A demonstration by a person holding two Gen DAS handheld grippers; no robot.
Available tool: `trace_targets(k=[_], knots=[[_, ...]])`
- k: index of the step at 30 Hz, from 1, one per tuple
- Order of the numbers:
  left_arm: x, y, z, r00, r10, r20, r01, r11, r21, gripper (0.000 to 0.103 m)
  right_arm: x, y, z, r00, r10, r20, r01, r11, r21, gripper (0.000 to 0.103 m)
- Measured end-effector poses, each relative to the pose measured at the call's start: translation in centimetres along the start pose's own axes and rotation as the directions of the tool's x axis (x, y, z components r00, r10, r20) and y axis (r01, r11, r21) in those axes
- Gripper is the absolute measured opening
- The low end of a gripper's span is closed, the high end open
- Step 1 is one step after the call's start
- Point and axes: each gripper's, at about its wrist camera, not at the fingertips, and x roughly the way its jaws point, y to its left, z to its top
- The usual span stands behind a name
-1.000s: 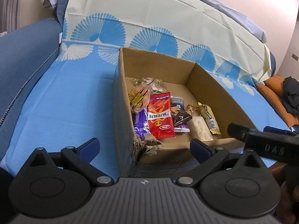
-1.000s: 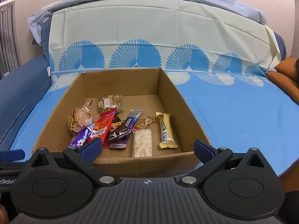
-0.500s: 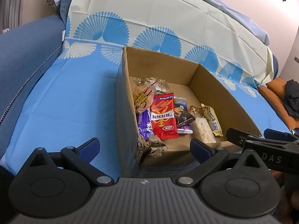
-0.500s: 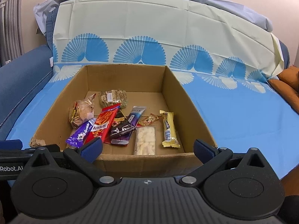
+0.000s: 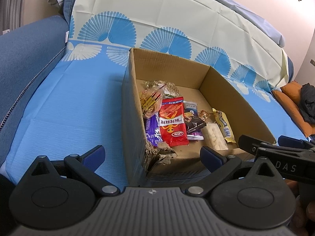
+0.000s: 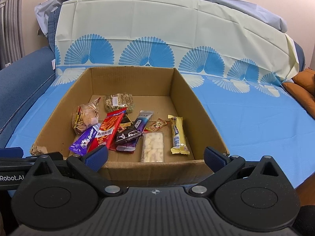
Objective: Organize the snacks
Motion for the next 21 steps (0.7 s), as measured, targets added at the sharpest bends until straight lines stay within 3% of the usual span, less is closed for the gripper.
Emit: trace_targets(k=[21], knots=[[0.06,-0.36,-0.22,1.0,-0.014,0.006,0.014,1.0,0.013,0.103,0.23,0.11,-0.2,1.0,-0.014,-0.006,0.014,1.0,-0.008,0.102]])
